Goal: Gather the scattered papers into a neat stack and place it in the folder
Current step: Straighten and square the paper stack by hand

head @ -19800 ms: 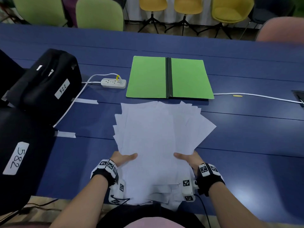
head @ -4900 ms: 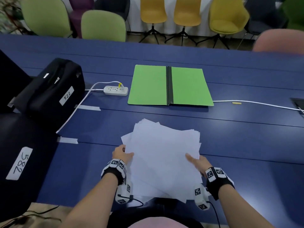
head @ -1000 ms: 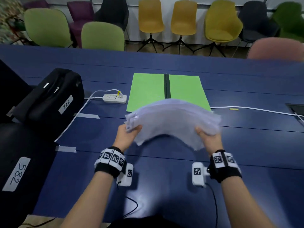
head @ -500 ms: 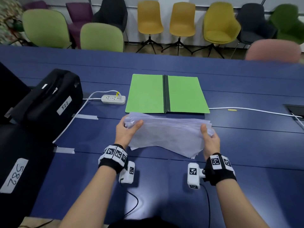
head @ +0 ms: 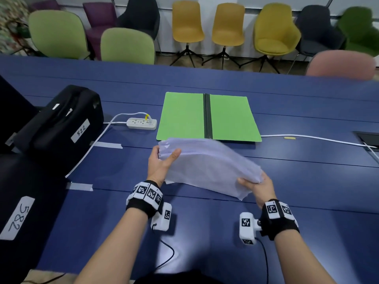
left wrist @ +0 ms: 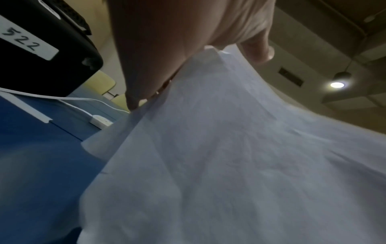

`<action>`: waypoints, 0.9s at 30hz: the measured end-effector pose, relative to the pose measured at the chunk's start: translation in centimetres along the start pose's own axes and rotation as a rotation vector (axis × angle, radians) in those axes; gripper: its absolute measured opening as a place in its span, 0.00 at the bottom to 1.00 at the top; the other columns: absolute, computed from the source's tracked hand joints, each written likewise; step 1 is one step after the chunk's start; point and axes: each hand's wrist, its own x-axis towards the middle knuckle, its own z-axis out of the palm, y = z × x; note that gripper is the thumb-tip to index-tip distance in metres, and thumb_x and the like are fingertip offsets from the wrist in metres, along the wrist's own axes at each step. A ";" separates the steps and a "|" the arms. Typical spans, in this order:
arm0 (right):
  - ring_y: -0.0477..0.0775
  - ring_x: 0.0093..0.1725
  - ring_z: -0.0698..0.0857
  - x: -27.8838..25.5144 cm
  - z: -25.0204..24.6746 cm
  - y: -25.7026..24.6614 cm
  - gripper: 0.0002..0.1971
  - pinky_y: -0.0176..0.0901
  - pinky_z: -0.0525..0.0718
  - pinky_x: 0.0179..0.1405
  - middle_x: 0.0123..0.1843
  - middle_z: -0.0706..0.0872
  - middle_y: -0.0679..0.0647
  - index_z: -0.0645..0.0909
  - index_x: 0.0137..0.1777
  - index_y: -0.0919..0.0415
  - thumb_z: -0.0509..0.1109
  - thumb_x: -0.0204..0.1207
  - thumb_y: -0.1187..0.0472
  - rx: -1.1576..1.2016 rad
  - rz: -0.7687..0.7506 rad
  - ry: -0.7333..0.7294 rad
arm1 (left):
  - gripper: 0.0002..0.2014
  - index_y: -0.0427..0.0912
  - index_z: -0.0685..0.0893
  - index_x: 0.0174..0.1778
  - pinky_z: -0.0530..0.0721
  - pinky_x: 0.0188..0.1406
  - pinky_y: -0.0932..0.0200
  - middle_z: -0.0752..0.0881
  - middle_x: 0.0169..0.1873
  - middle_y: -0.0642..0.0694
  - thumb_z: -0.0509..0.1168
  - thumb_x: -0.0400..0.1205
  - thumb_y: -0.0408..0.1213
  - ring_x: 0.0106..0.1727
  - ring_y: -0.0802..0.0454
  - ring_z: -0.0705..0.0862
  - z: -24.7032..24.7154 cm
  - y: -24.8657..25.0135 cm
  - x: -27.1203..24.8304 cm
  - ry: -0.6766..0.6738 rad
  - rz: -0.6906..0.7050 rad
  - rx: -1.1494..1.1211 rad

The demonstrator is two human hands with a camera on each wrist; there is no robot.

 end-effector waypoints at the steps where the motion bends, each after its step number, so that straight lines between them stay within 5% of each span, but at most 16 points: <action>1: 0.50 0.44 0.86 -0.1 -0.1 0.3 0.28 0.32 0.86 0.39 0.45 0.88 0.54 0.80 0.58 0.73 0.82 0.56 0.76 -0.035 -0.007 0.008 | 0.35 0.46 0.79 0.55 0.79 0.66 0.52 0.85 0.56 0.46 0.72 0.58 0.65 0.58 0.46 0.82 0.1 -0.2 0.0 0.019 -0.007 0.005; 4: 0.45 0.39 0.85 -0.1 0.1 0.6 0.14 0.31 0.82 0.39 0.42 0.87 0.57 0.84 0.50 0.68 0.78 0.64 0.76 -0.209 -0.031 -0.009 | 0.26 0.57 0.77 0.49 0.74 0.67 0.58 0.81 0.64 0.49 0.72 0.60 0.65 0.63 0.50 0.79 0.8 0.3 -0.2 0.092 -0.053 -0.047; 6: 0.49 0.41 0.83 -0.1 0.6 0.2 0.09 0.27 0.80 0.35 0.40 0.86 0.58 0.84 0.46 0.65 0.75 0.68 0.75 -0.256 -0.026 0.015 | 0.27 0.53 0.78 0.46 0.76 0.63 0.59 0.83 0.59 0.47 0.72 0.59 0.65 0.57 0.50 0.80 1.2 0.9 -0.1 0.122 -0.058 -0.095; 8: 0.49 0.37 0.87 -0.1 1.1 -0.8 0.11 0.32 0.83 0.36 0.36 0.89 0.50 0.84 0.45 0.62 0.73 0.69 0.77 -0.155 -0.023 0.048 | 0.34 0.49 0.79 0.51 0.79 0.61 0.58 0.83 0.54 0.48 0.72 0.56 0.67 0.56 0.50 0.81 1.5 1.3 0.0 0.139 -0.027 -0.095; 10: 0.39 0.32 0.88 -0.4 1.6 -2.3 0.12 0.30 0.85 0.33 0.31 0.91 0.42 0.84 0.44 0.58 0.72 0.71 0.77 -0.040 -0.025 0.055 | 0.31 0.56 0.79 0.54 0.79 0.66 0.56 0.84 0.57 0.50 0.72 0.57 0.66 0.62 0.51 0.82 1.7 2.3 -0.2 0.147 0.041 -0.065; 14: 0.34 0.34 0.86 -0.9 2.0 -3.7 0.10 0.28 0.84 0.40 0.32 0.90 0.39 0.84 0.47 0.61 0.72 0.72 0.75 -0.001 -0.162 0.073 | 0.26 0.61 0.74 0.53 0.77 0.59 0.68 0.82 0.54 0.57 0.69 0.61 0.64 0.57 0.59 0.81 2.2 3.9 -2.0 0.173 0.188 -0.096; 16: 0.46 0.38 0.84 -1.0 1.9 -3.2 0.09 0.41 0.82 0.44 0.36 0.88 0.49 0.84 0.49 0.65 0.76 0.69 0.71 -0.058 -0.169 0.066 | 0.30 0.54 0.73 0.58 0.76 0.61 0.65 0.81 0.58 0.52 0.65 0.65 0.65 0.59 0.54 0.80 2.5 3.0 -2.9 0.194 0.210 -0.101; 18: 0.52 0.45 0.85 -1.2 1.9 -2.1 0.13 0.49 0.82 0.53 0.44 0.87 0.54 0.83 0.48 0.58 0.80 0.66 0.66 -0.092 -0.118 0.015 | 0.35 0.48 0.74 0.61 0.77 0.62 0.60 0.81 0.59 0.50 0.63 0.64 0.68 0.61 0.50 0.81 2.5 1.2 -3.1 0.202 0.138 -0.094; 22: 0.52 0.57 0.87 -1.1 2.2 -1.6 0.16 0.47 0.82 0.61 0.53 0.89 0.49 0.82 0.52 0.51 0.81 0.65 0.58 0.000 -0.053 0.066 | 0.36 0.48 0.78 0.58 0.78 0.62 0.54 0.82 0.51 0.52 0.65 0.62 0.70 0.54 0.49 0.82 1.6 -0.5 -2.2 0.300 0.010 -0.098; 25: 0.51 0.51 0.86 -0.8 2.2 -2.3 0.28 0.49 0.83 0.59 0.49 0.88 0.50 0.83 0.48 0.52 0.82 0.53 0.37 0.027 -0.050 0.119 | 0.34 0.48 0.84 0.51 0.78 0.70 0.48 0.87 0.50 0.49 0.65 0.63 0.73 0.54 0.49 0.83 0.8 -0.5 -0.8 0.329 -0.025 -0.175; 27: 0.47 0.46 0.84 -1.0 2.6 -2.7 0.26 0.41 0.83 0.52 0.46 0.87 0.50 0.82 0.47 0.51 0.78 0.52 0.36 0.027 -0.089 0.142 | 0.37 0.46 0.87 0.45 0.78 0.69 0.43 0.90 0.51 0.43 0.66 0.59 0.77 0.58 0.42 0.85 0.4 -0.8 0.2 0.340 -0.057 -0.218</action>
